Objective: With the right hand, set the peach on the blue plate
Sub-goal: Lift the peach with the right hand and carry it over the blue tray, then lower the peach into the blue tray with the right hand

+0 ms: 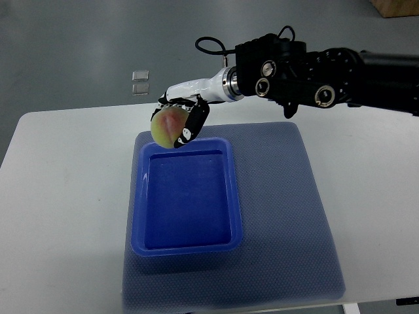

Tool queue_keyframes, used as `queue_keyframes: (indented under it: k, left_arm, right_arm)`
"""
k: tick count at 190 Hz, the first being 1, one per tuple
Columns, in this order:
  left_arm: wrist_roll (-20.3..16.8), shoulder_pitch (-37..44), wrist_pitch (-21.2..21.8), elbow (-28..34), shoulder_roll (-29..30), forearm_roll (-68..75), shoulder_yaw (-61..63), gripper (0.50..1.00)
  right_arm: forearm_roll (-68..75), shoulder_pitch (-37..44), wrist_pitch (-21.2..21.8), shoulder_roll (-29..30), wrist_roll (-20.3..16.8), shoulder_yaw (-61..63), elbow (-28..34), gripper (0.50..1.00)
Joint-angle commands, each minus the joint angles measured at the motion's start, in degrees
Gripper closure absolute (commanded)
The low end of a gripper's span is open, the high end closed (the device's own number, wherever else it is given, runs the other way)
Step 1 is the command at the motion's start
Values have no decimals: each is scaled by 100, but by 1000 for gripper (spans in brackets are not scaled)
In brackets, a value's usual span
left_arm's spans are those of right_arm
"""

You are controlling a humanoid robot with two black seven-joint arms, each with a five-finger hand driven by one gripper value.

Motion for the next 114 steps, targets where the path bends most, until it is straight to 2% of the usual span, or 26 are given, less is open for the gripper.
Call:
queue_keyframes:
  k: [1, 20, 53, 114]
  left_arm:
    - [-1, 1, 1, -7, 0, 1, 0, 500]
    - [-1, 1, 1, -24, 0, 1, 0, 500]
    - [-1, 1, 1, -24, 0, 1, 0, 500]
    - [-1, 1, 1, -24, 0, 1, 9, 500]
  right_arm:
    - [-48, -433, -16, 174, 1, 2, -366, 1000]
    - [-75, -776, -34, 174, 1, -7, -630, 1000]
    - [-391, -1163, -34, 174, 1, -7, -683, 1000]
    - [-347, -1365, 45, 174, 19, 73, -674, 1000]
